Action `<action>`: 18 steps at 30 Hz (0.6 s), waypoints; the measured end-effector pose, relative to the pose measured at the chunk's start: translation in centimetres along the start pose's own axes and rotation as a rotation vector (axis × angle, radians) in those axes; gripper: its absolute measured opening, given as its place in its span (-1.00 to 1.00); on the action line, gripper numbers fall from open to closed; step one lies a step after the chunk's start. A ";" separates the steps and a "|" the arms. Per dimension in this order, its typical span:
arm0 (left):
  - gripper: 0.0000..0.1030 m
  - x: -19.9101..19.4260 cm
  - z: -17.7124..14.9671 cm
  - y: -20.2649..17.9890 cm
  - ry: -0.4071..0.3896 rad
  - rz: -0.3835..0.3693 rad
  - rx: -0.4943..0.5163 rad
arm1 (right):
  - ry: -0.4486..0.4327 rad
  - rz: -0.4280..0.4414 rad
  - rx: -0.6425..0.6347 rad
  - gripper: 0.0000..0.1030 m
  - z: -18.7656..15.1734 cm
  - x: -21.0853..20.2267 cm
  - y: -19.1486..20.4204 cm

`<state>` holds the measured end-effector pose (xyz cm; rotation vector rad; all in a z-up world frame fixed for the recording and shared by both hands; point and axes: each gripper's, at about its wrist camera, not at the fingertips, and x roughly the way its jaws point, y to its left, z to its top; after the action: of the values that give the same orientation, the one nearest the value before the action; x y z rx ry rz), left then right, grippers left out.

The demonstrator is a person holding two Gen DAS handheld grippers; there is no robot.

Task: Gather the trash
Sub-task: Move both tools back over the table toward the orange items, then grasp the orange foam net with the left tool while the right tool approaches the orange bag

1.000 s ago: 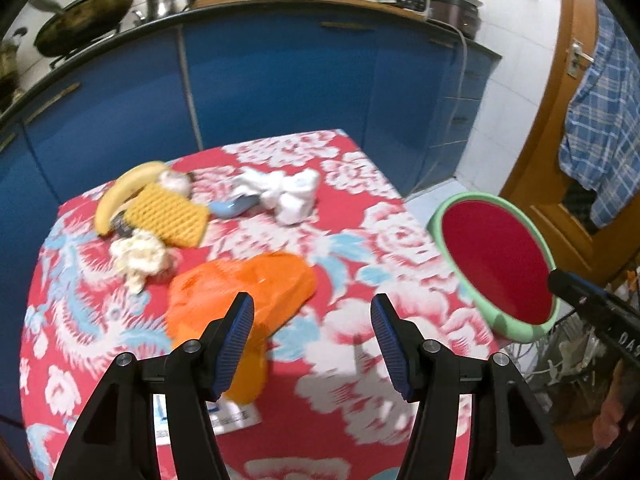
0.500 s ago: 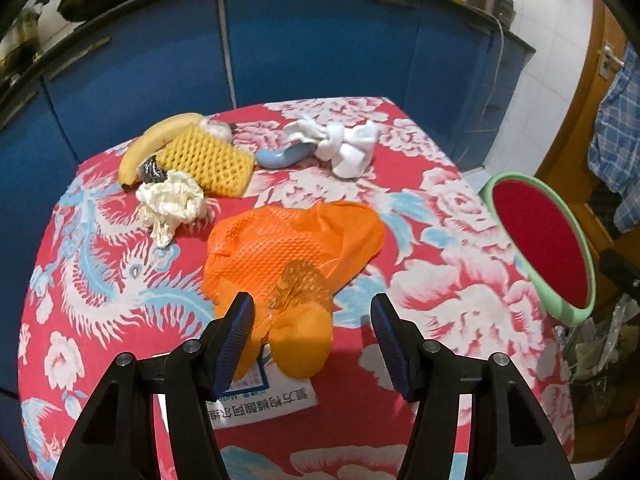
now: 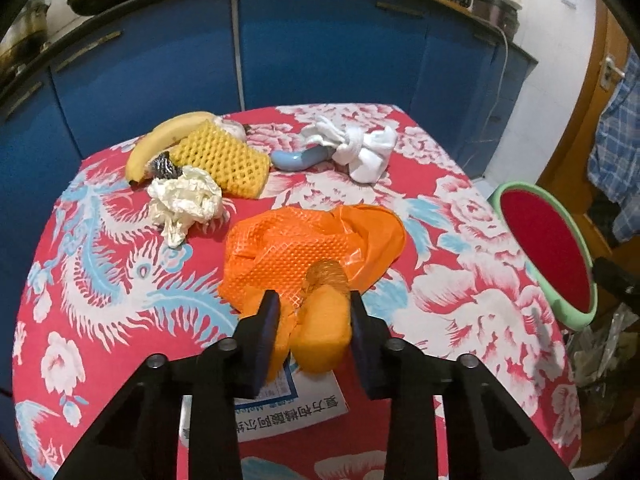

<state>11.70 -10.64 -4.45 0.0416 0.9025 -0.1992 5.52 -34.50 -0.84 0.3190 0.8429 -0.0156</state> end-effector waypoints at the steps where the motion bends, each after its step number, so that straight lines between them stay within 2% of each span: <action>1: -0.43 -0.2 0.0 0.1 -0.004 -0.007 -0.003 | 0.002 0.004 -0.001 -0.11 0.0 0.1 0.2; 8: -0.62 -1.9 0.6 1.7 -0.041 -0.050 -0.050 | 0.007 0.041 -0.024 -0.11 0.5 0.9 2.4; 18: -0.63 -3.4 0.9 5.2 -0.084 -0.051 -0.125 | 0.041 0.106 -0.080 -0.11 0.8 3.2 7.1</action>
<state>11.39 -5.09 -1.46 -0.1056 0.8314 -0.1905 9.21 -27.62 -0.82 0.2896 0.8640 0.1235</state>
